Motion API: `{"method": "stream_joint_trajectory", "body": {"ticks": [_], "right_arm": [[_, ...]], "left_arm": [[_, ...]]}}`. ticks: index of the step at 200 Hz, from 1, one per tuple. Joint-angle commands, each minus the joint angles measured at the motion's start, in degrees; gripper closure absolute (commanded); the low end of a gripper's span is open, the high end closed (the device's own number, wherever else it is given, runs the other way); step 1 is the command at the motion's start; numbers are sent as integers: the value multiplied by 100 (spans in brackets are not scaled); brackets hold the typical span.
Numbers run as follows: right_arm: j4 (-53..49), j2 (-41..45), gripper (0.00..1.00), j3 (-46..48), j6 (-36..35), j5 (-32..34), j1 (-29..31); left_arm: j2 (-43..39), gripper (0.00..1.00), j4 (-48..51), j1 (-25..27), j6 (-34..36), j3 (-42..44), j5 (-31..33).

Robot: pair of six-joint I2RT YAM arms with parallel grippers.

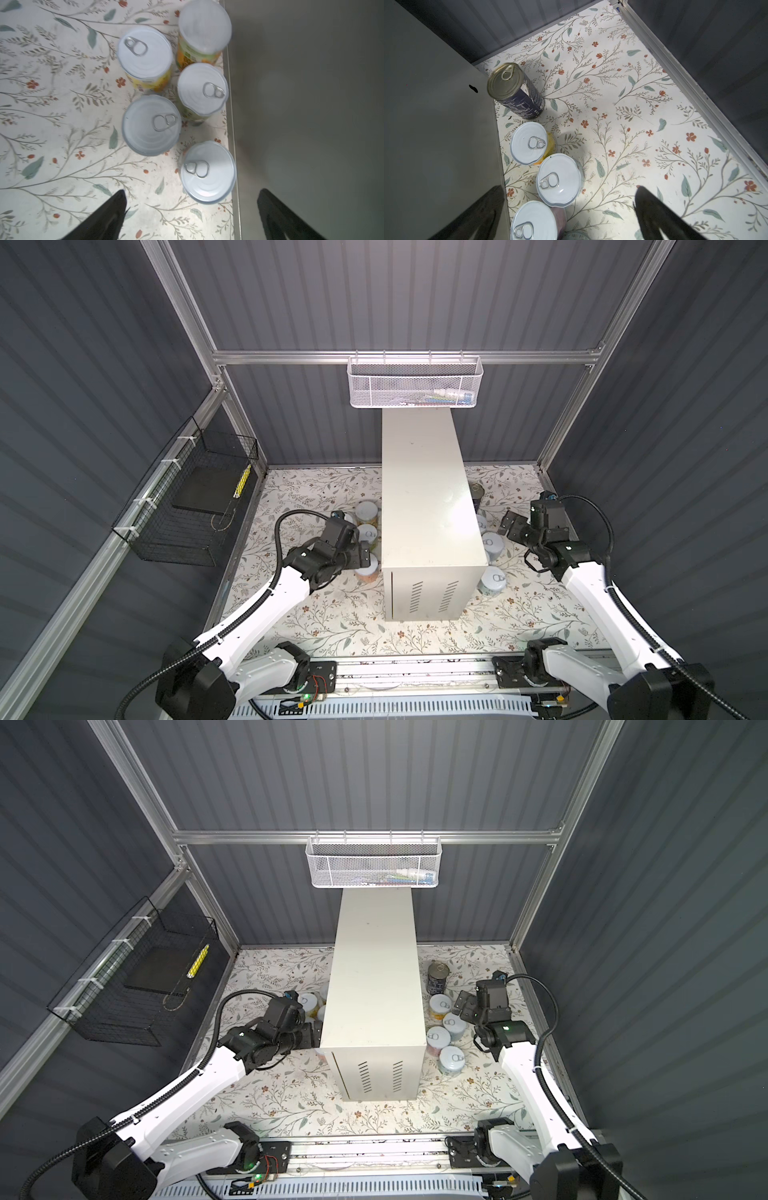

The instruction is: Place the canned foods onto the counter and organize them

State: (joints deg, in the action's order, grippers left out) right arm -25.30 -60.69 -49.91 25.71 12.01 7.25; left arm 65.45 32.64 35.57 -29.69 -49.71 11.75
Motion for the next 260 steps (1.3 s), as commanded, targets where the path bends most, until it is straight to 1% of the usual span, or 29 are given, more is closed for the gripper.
{"method": "stream_joint_trajectory", "body": {"ticks": [1, 25, 42, 114, 153, 177, 192, 202, 212, 232, 246, 260], "right_arm": [[-90, 41, 1, 72, 38, 34, 49], [-106, 14, 1, 104, 14, 64, 49], [-114, 52, 1, 119, -20, 71, 58], [-124, 259, 1, 181, -14, 164, 53], [116, 277, 1, 315, 3, -179, 58], [271, 298, 1, 402, 3, -427, 57], [276, 277, 1, 394, 13, -458, 58], [270, 268, 1, 417, -10, -514, 58], [476, 268, 1, 444, 3, -561, 58], [590, 259, 1, 513, -5, -621, 58], [645, 260, 1, 550, -22, -671, 58], [701, 244, 1, 590, -34, -741, 58]], "left_arm": [[157, 1, -198, 353, -322, 254, -42], [321, 0, -545, 458, -448, 473, -85], [436, 0, -688, 485, -524, 616, 16], [990, 1, -1608, 494, -548, 1072, 180], [1292, 7, -2152, 505, -650, 1287, 648], [1430, 8, -2692, 574, -681, 1507, 772], [1538, 8, -2869, 638, -731, 1591, 937], [1624, 8, -2934, 692, -698, 1596, 1099], [1709, 8, -3000, 746, -666, 1596, 1257], [1888, 7, -3281, 817, -599, 1664, 1414], [2091, 10, -3448, 853, -522, 1614, 1469], [2342, 11, -3477, 894, -491, 1495, 1566]]}}
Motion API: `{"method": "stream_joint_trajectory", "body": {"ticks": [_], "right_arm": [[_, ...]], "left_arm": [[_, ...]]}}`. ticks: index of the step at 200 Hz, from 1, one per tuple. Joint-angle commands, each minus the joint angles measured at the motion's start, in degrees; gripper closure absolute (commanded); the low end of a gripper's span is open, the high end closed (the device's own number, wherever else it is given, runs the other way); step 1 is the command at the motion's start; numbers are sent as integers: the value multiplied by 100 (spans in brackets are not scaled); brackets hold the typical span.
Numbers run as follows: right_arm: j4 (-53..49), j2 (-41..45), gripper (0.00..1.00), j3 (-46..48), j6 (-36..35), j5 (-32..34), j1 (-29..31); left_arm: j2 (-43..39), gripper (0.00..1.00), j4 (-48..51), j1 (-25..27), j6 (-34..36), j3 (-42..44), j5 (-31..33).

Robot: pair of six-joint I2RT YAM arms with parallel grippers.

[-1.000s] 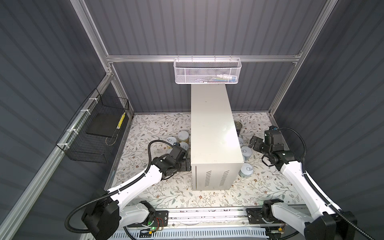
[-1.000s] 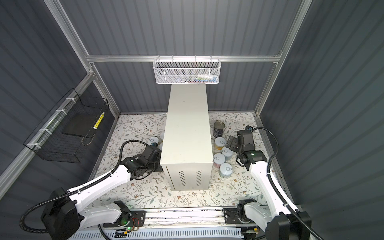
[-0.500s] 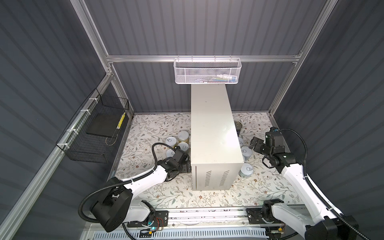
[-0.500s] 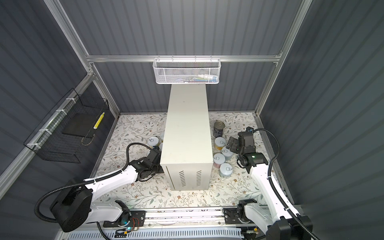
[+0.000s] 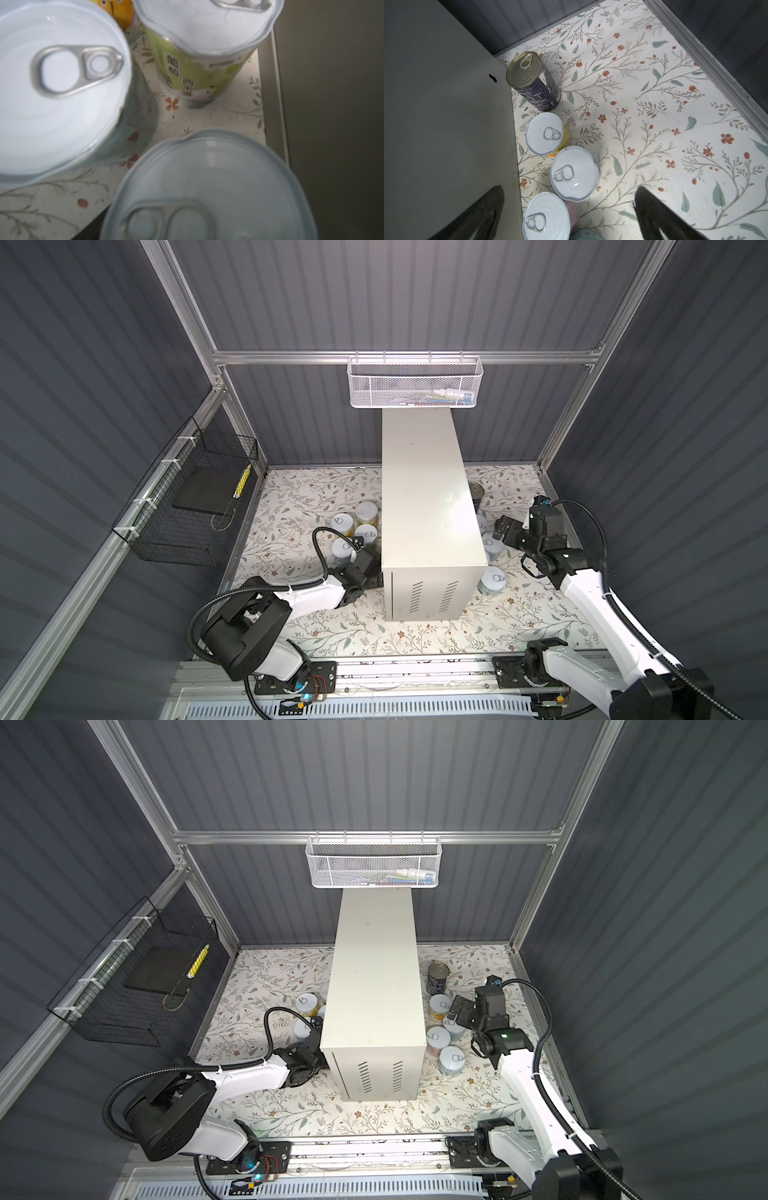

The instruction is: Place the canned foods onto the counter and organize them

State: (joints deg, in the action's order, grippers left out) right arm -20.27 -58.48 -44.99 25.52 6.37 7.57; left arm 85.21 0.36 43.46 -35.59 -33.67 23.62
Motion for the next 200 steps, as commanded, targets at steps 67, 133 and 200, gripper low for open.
{"method": "stream_joint_trajectory", "body": {"ticks": [67, 133, 200], "right_arm": [[225, -21, 1, 52, -152, -569, 42], [-165, 306, 4, -24, -43, -88, 602], [-1084, 706, 5, -170, 493, 537, 1618]], "left_arm": [[821, 38, -350, 280, 1, -315, 416], [71, 100, 892, 449, -106, -472, 408], [-1347, 100, 3089, 450, 48, -1265, 278]]}}
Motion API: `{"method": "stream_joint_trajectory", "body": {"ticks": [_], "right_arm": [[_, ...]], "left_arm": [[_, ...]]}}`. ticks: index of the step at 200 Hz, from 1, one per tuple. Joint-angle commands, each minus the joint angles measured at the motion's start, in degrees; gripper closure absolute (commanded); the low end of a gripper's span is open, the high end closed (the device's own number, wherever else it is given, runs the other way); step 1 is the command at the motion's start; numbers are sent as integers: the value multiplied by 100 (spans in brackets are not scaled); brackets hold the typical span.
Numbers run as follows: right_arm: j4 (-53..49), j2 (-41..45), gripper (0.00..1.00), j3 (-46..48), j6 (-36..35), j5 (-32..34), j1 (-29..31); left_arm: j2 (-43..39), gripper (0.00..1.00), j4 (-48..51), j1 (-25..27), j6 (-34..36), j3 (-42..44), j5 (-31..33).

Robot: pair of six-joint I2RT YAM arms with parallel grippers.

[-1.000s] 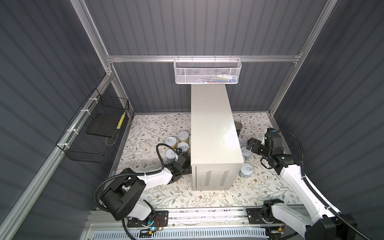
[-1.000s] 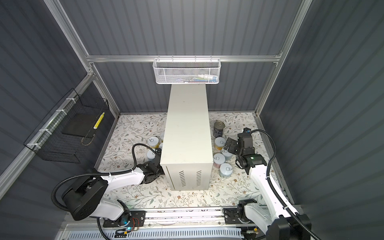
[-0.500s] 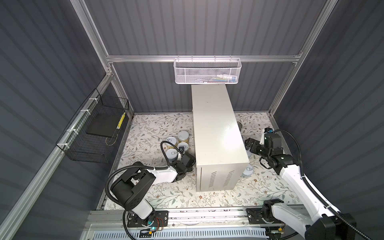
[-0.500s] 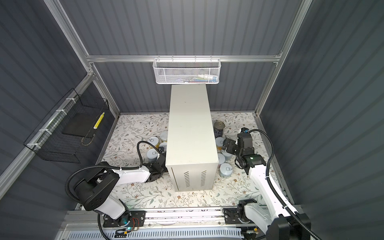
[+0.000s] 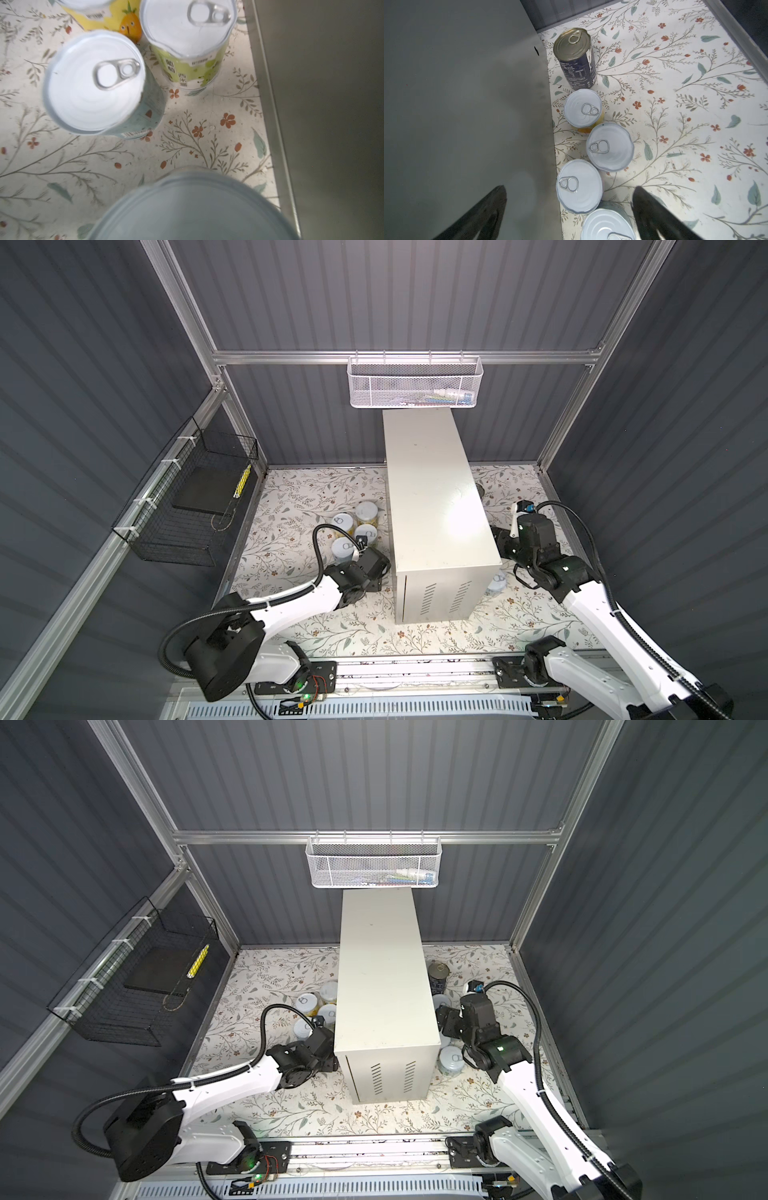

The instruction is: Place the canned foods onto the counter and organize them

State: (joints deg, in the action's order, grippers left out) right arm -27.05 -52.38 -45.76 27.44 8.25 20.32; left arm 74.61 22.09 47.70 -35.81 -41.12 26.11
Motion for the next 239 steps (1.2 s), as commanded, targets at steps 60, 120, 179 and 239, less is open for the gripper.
{"method": "stream_joint_trajectory", "body": {"ticks": [60, 120, 179, 239], "right_arm": [[-330, 57, 5, -116, 590, 801, 949], [-226, -271, 6, -300, 629, 813, 1114], [-59, -577, 6, -391, 791, 1064, 1320], [-477, -345, 1, -618, 444, 1698, 1079]], "left_arm": [[-131, 100, 1520, -224, 370, -1088, 236], [-298, 100, 1324, -956, 677, -922, -260], [-349, 100, 1382, -1007, 819, -1061, -56], [-311, 100, 2165, -1805, 1612, -2389, 42]]}}
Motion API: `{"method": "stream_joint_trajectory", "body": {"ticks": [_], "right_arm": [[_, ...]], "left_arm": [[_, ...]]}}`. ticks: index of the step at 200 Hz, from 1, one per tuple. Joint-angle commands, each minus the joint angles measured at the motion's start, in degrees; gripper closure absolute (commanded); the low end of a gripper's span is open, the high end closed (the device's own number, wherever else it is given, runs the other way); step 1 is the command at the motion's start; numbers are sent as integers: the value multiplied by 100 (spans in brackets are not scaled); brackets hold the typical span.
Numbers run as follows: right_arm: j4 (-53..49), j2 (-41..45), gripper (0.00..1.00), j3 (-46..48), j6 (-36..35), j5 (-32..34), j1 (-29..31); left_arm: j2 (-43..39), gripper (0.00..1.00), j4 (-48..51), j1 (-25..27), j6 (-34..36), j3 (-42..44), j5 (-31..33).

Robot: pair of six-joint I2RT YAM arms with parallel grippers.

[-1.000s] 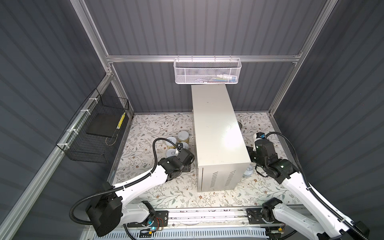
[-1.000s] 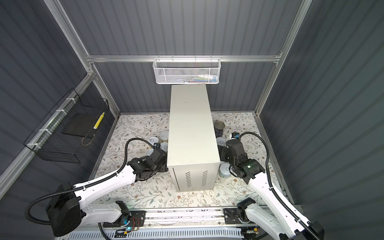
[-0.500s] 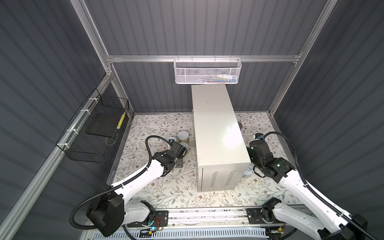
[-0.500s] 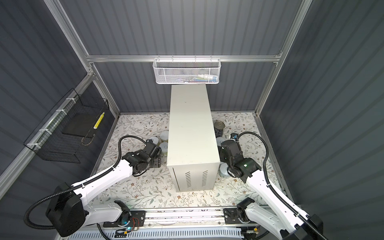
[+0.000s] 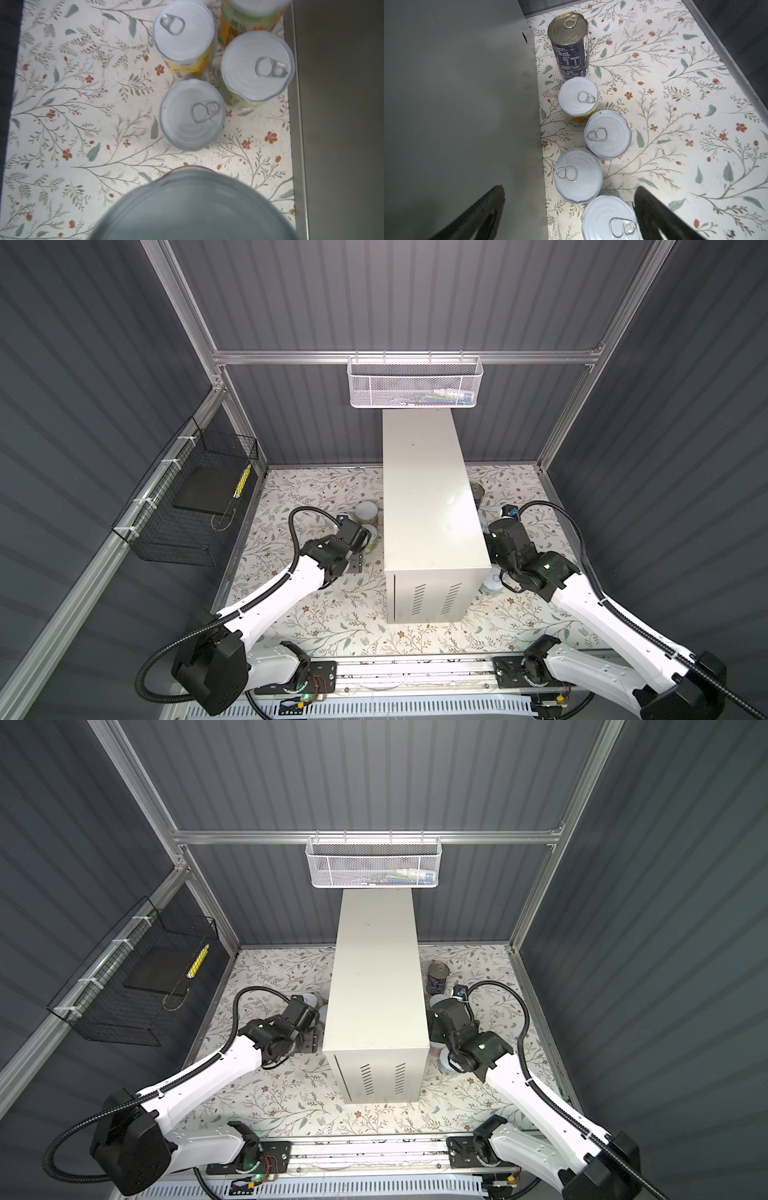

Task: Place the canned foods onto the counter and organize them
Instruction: 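Carry the can with the left gripper up onto the cabinet top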

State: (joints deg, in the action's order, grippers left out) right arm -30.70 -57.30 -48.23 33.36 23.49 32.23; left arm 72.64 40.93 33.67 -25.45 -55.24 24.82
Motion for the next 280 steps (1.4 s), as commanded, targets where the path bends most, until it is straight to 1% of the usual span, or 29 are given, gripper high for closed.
{"method": "stream_joint_trajectory", "body": {"ticks": [1, 17, 26, 37, 48, 66, 86, 115, 128, 139, 152, 166, 207, 232, 260, 271, 280], "right_arm": [[-125, 152, 1, -380, -156, 174, -129], [-325, 289, 1, -499, -267, 156, -391], [-338, 394, 1, -519, -324, 51, -562], [-365, 509, 1, -564, -376, -72, -737], [-324, 607, 1, -583, -433, -118, -832], [-317, 690, 1, -635, -453, -148, -895], [-271, 771, 1, -594, -485, -148, -967], [-215, 941, 1, -506, -567, -147, -1059], [-199, 1031, 1, -486, -590, -168, -1112], [-203, 1092, 1, -509, -624, -209, -1149], [-239, 1169, 1, -562, -647, -218, -1181], [-319, 1261, 1, -647, -698, -191, -1196], [-490, 1523, 1, -857, -802, -87, -1208], [-572, 1572, 1, -945, -805, -74, -1204], [-670, 1573, 1, -1038, -858, -20, -1206], [-713, 1573, 1, -1048, -854, -11, -1209], [-718, 1581, 1, -1041, -825, 19, -1202]], "left_arm": [[-99, 100, 304, -421, 598, -1018, 163], [247, 100, 683, -728, 999, -1921, -74], [503, 100, 909, -828, 1239, -2590, -200], [853, 100, 1162, -853, 1500, -3352, -208], [1143, 100, 1306, -853, 1775, -4017, -360], [1618, 100, 1641, -846, 2027, -5133, -641], [2163, 100, 2181, -848, 2062, -6457, -966], [3008, 100, 2923, -828, 2017, -8543, -1665], [3445, 100, 3246, -640, 2013, -9434, -1739], [3736, 100, 3380, -354, 2043, -9926, -1632], [3927, 100, 3326, -7, 2069, -10093, -1497], [3987, 100, 3197, 209, 2032, -10047, -1461], [4028, 100, 2901, 542, 1947, -9848, -1446], [4117, 100, 2884, 705, 1938, -9732, -1415], [4006, 100, 2622, 796, 1967, -9377, -1490], [4013, 88, 2605, 807, 1989, -9371, -1492], [4012, 81, 2598, 807, 2022, -9346, -1498]]}}
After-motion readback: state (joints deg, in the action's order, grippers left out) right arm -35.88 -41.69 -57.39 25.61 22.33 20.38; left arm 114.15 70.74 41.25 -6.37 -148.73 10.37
